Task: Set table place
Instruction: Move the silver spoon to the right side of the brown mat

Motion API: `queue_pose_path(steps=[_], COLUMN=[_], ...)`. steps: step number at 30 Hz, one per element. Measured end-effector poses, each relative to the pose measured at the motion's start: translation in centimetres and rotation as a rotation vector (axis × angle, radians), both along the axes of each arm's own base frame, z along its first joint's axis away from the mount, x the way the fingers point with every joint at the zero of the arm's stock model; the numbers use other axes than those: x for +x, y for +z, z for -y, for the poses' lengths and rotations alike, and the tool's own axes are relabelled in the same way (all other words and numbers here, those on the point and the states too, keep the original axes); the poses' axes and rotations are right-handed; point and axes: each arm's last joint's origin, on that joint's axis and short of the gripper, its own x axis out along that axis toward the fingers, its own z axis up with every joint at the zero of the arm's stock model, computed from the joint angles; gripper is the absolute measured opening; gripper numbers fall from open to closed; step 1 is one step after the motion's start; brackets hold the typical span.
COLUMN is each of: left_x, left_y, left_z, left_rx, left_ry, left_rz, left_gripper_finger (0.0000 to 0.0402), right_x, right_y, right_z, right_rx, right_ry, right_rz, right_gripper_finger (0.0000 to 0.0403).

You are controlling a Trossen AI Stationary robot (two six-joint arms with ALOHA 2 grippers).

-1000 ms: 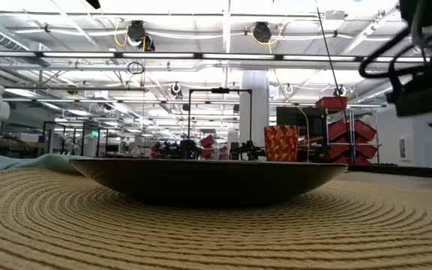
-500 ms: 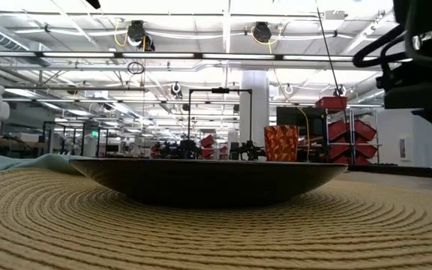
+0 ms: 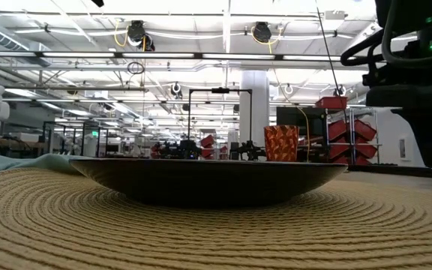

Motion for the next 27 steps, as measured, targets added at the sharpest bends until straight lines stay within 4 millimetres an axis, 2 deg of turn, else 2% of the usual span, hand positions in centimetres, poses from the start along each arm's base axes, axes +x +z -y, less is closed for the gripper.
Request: queue_pose_path(steps=[10,17,27], left_x=[0.1,0.3,0.3], left_y=[0.1,0.2,0.2], left_z=[0.0,0.0,0.1], left_rx=[-0.003,-0.006,-0.009], left_ry=[0.000,0.000,0.001], left_rz=[0.017,0.032,0.044], left_gripper_finger=[0.0056,0.0056,0.0056], right_x=[0.5,1.6,1.2], right_y=[0.3,0.4,0.0], right_z=[0.1,-0.5,-0.6], right_rx=[-0.085,-0.022,0.050], right_ry=[0.047,0.109,0.073], right_rz=[0.069,0.155,0.114], right_gripper_finger=[0.0106,0.0106,0.0106])
